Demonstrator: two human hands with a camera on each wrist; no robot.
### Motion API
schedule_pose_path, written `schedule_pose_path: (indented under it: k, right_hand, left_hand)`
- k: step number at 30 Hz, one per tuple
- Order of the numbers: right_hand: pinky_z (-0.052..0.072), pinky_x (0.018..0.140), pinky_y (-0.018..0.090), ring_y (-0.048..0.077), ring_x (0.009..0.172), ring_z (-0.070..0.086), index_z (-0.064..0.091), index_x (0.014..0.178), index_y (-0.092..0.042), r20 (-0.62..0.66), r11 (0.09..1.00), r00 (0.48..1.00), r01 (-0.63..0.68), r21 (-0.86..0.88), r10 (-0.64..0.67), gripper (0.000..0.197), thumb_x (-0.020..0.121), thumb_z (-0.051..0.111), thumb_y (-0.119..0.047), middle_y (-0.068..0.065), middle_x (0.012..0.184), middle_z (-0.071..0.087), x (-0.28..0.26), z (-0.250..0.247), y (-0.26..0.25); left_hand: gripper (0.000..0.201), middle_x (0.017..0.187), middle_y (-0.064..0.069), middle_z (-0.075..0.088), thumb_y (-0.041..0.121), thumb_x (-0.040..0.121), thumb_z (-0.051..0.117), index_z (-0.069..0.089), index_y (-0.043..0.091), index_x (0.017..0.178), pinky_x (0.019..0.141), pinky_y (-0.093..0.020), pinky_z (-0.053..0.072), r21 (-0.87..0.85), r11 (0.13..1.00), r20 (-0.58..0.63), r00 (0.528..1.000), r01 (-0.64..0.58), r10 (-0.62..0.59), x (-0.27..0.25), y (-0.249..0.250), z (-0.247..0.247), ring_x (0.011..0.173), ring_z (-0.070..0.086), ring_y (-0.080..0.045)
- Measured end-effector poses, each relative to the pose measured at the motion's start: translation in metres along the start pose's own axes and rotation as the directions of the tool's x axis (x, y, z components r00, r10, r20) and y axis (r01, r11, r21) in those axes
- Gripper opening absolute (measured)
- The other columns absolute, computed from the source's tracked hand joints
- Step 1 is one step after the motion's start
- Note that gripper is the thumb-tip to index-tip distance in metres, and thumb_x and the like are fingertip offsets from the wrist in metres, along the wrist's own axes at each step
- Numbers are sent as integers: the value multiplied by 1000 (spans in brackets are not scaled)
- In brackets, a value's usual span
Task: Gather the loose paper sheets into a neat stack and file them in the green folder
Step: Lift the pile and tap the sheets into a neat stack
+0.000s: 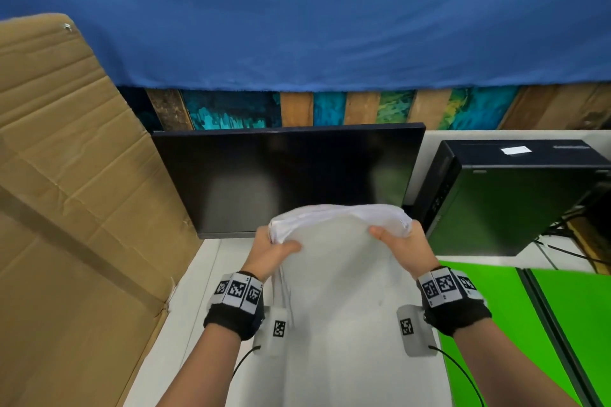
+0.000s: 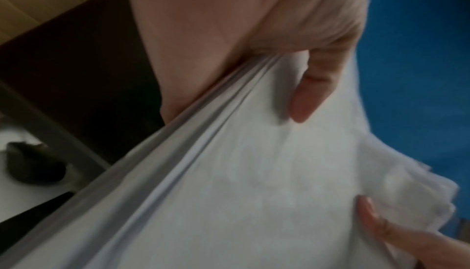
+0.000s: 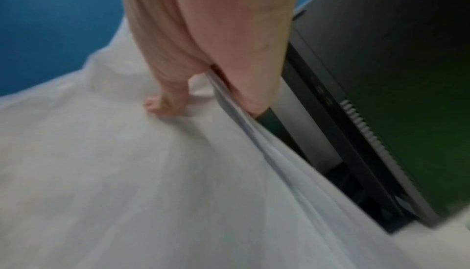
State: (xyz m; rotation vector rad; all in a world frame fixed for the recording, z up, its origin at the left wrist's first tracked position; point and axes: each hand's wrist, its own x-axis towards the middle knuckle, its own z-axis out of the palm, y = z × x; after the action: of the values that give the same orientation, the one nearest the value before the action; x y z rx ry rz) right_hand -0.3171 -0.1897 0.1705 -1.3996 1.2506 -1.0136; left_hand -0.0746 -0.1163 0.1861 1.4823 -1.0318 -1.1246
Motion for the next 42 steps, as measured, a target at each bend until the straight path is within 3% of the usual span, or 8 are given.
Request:
schedule_pose_path:
  k: [4,9,18,25,30,34,38,42]
  right_hand:
    - [55,65,40,22,68,66,71,74,-4,28,992,995,102,-80,-100,12,79,74,-15,17,74,71,0,-2,-25]
    - [50,59,25,9,62,61,67,75,-1,145,936,956,283,-209,-256,23,80,73,-22,14,68,67,2,4,-59]
    - [51,63,33,15,64,61,69,67,-17,263,802,954,47,-596,140,28,66,80,-42,5,68,69,17,-70,-10]
    - [58,70,27,10,86,71,61,114,-18,254,952,921,-307,11,294,81,46,89,-51,-3,100,75,-11,-56,53]
    - [57,76,32,21,94,71,61,120,-8,366,811,801,-558,174,473,45,81,70,-28,7,111,72,-35,-21,86]
    - [59,66,32,18,81,74,65,114,-6,196,862,897,-436,258,395,96,34,91,-52,7,98,76,-32,-13,89]
    - [57,81,36,10,76,70,70,96,-16,20,970,988,-157,186,156,11,85,67,-14,-4,86,76,-25,-11,50]
    - [54,75,23,5,77,65,70,93,-16,1,984,1000,6,178,-6,21,83,66,3,-6,84,72,-26,-13,30]
  left_hand:
    - [19,89,12,74,27,75,76,73,29,94,75,-17,53,320,916,-42,962,-242,269,-2,36,-13,85,69,-3]
    - [19,88,2,70,42,86,60,69,26,91,79,-35,51,850,444,239,959,-283,154,5,64,-6,87,63,-22]
    - [22,75,-15,67,8,87,64,70,11,66,68,-37,51,331,943,60,998,-36,17,9,22,-71,70,61,-22]
    - [32,55,5,67,6,85,64,71,18,56,55,-24,44,35,995,-66,993,96,-94,1,-18,-91,51,59,-10]
    - [14,88,-15,71,14,93,57,67,7,86,75,-36,52,-12,953,-92,949,301,-301,0,-43,-89,72,67,-25]
    - [12,106,-16,69,9,92,57,66,5,100,91,-43,52,63,922,-9,924,381,-382,-9,-61,-82,91,67,-30]
    - [38,119,-7,69,15,85,68,60,13,123,102,-45,46,-45,958,-43,958,283,-285,-12,-64,-74,109,65,-25]
    - [38,108,12,66,25,76,77,60,30,110,94,-31,46,-87,975,-161,963,203,-215,-20,-67,-62,101,62,-6]
